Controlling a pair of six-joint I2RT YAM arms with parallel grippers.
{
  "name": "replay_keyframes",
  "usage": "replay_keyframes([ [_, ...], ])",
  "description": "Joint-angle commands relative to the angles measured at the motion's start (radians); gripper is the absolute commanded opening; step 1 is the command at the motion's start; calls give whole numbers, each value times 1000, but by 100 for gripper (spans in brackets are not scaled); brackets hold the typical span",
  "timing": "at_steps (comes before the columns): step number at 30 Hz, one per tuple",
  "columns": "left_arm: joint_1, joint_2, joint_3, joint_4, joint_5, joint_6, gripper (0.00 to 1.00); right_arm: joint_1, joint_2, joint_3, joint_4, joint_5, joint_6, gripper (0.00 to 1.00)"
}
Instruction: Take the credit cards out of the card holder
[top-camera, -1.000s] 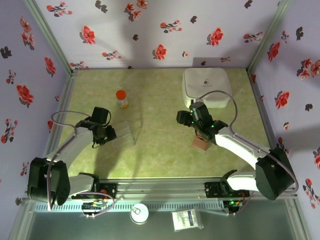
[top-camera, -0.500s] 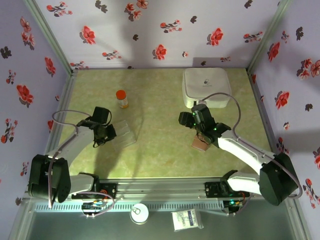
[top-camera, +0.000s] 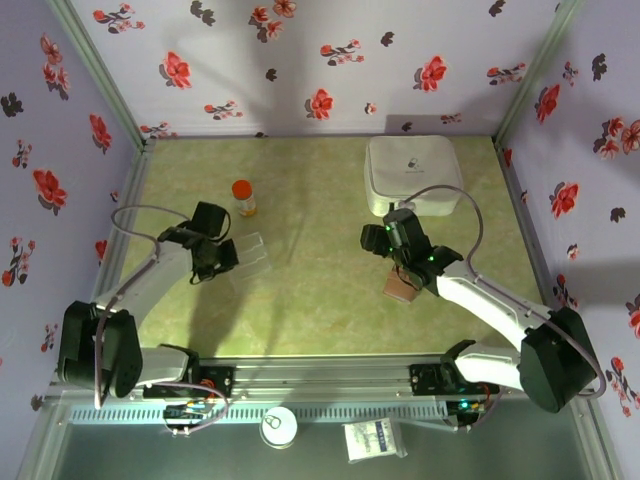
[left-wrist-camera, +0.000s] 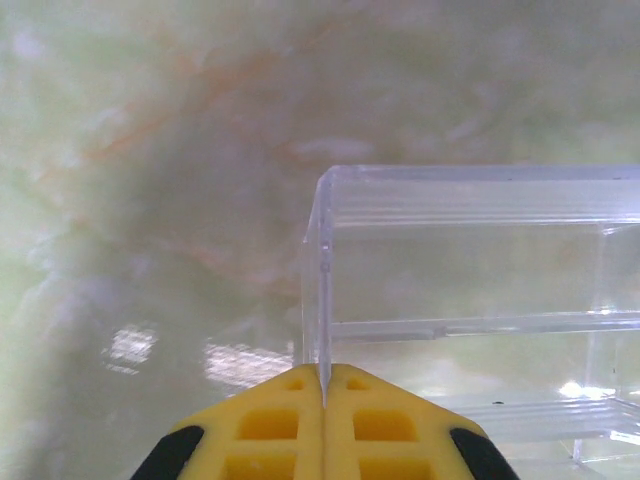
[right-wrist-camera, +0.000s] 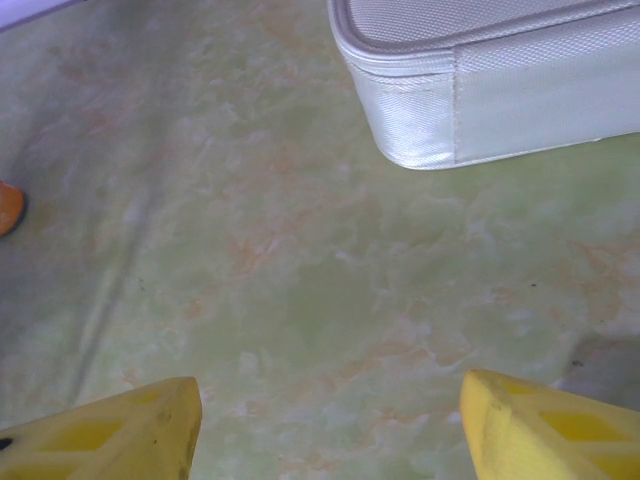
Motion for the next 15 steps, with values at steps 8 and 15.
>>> replay_keyframes([
  [8,-144,279,340,1,-22,29,0,7,-41,35,-91,103,-41,72],
  [15,-200,548,663,-38,-68,66,0,1,-69,21,-131,150,-31,75],
])
